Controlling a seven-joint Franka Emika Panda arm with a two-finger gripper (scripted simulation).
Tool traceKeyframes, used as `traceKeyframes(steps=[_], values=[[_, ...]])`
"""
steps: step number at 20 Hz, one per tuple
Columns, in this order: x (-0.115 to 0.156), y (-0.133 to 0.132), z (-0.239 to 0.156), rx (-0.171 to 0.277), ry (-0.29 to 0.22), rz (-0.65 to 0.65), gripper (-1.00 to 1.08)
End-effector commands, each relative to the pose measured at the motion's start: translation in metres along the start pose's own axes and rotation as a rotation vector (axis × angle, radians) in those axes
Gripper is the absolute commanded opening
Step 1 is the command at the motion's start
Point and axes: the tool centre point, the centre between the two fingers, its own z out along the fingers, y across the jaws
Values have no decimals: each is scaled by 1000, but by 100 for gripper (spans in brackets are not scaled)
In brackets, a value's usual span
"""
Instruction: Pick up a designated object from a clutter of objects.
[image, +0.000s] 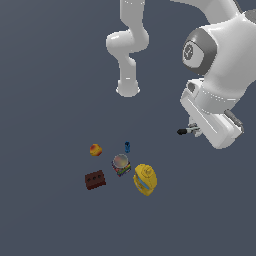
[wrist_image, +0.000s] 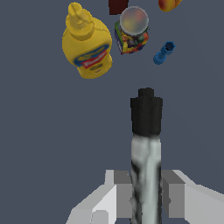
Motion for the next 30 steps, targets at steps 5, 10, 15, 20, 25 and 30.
traceKeyframes(steps=[5, 10, 15, 20, 25, 30], values=[[0, -22, -51, -1, -1, -1, -100], [-1, -37, -83, -1, -2, -3, -100], [-1, -50, -110, -1, -2, -3, -100], [-1, -59, -129, -1, -3, -4, -100], [-1, -66, -141, -1, -4, -4, -100], [-2, -69, -147, -1, -4, -4, -100]])
